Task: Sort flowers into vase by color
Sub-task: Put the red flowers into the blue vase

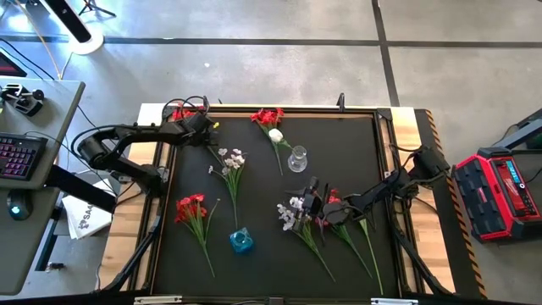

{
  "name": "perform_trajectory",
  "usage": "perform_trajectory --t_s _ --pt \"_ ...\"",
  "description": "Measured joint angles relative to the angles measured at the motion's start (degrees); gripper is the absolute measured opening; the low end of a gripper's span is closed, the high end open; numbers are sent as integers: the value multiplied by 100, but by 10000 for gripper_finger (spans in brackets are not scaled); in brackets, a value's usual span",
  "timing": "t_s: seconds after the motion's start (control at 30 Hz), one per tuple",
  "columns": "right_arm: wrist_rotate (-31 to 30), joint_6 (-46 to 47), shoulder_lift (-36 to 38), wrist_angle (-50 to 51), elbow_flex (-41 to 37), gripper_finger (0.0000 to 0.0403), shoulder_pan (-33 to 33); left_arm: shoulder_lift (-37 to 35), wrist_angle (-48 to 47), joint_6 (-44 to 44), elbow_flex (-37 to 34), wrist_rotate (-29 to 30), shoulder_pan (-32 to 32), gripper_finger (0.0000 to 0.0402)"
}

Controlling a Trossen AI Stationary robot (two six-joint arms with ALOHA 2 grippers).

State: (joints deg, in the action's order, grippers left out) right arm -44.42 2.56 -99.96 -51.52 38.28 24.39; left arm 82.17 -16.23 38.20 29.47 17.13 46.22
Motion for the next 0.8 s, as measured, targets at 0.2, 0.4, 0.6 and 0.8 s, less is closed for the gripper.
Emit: perform_trajectory --t_s 0.2,0.4,0.6,0.8 --pt "15 148 0 -143 0 155 71 4 2 -320 -2 -137 -4 88" --pt "29 -759 72 -931 0 156 432 -307 -114 -613 -22 -302 -9 18" --pt "-20 -1525 558 -1096 0 155 914 -1488 60 -1330 -26 -475 -15 11" --pt "110 -2038 890 -1085 -7 155 1181 -3254 331 -1878 -37 -1449 -23 7"
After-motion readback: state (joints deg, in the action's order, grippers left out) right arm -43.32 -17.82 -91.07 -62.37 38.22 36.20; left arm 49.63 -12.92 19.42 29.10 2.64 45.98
